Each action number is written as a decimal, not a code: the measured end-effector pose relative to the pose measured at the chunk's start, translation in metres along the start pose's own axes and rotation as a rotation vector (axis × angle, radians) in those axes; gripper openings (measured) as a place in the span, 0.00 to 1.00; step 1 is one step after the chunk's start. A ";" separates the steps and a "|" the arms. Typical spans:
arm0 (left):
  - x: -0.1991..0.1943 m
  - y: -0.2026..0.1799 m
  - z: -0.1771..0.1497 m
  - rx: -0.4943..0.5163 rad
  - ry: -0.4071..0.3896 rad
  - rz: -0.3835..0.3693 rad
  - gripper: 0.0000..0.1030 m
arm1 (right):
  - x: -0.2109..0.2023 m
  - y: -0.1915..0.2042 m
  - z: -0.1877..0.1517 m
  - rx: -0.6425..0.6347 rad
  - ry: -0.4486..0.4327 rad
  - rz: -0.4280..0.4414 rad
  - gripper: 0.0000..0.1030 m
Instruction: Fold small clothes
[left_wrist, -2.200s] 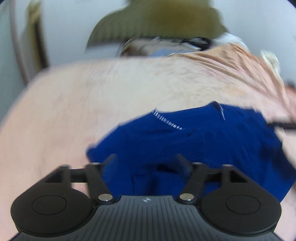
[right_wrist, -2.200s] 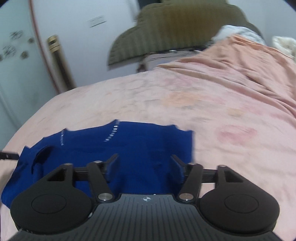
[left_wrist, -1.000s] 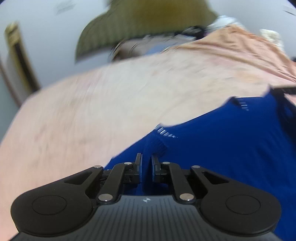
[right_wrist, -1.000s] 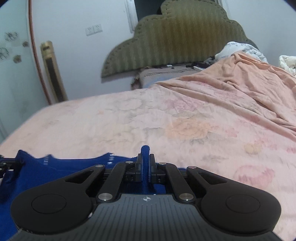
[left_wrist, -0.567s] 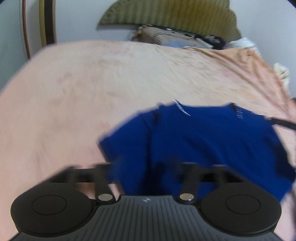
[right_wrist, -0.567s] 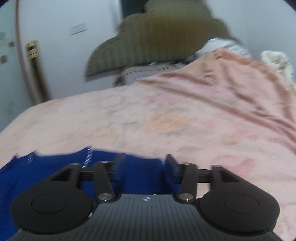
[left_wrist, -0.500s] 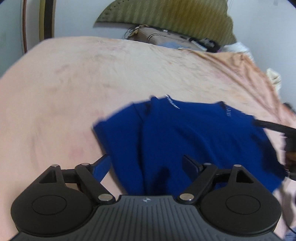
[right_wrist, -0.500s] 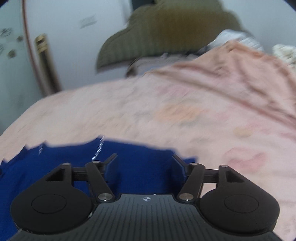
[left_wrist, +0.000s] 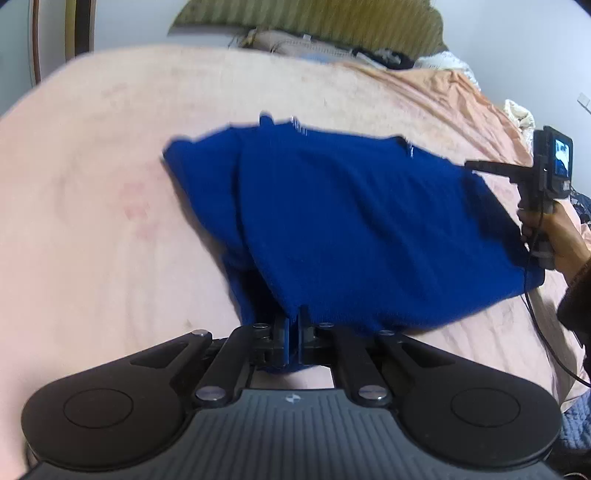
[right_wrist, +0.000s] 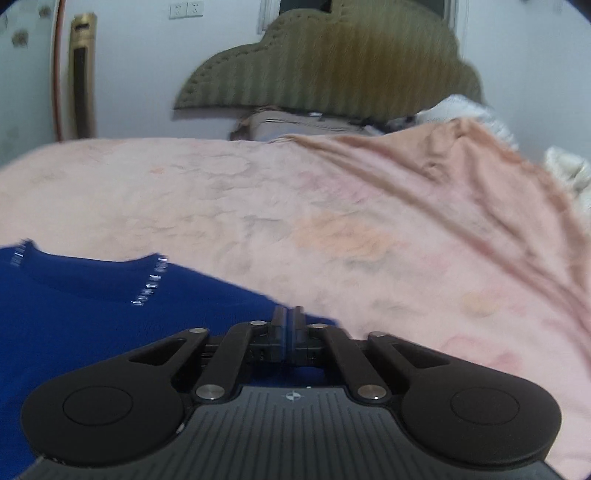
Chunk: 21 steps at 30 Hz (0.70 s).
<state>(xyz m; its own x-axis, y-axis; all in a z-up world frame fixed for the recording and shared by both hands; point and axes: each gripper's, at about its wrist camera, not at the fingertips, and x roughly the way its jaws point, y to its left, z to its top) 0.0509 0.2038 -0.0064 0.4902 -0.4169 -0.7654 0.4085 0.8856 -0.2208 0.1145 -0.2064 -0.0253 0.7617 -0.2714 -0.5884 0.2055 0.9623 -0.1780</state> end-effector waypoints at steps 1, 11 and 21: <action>-0.006 -0.001 0.000 0.016 -0.012 0.009 0.04 | -0.003 -0.002 0.001 0.006 0.003 -0.024 0.04; -0.002 -0.005 -0.010 0.045 0.020 -0.012 0.04 | -0.117 -0.049 -0.079 0.269 0.106 0.267 0.79; -0.032 -0.008 -0.004 0.113 -0.037 0.102 0.03 | -0.158 -0.050 -0.104 0.245 0.086 0.188 0.07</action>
<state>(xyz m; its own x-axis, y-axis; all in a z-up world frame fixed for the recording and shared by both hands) 0.0288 0.2106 0.0174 0.5609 -0.3349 -0.7571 0.4381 0.8961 -0.0717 -0.0804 -0.2130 -0.0052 0.7476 -0.0784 -0.6595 0.2155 0.9679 0.1292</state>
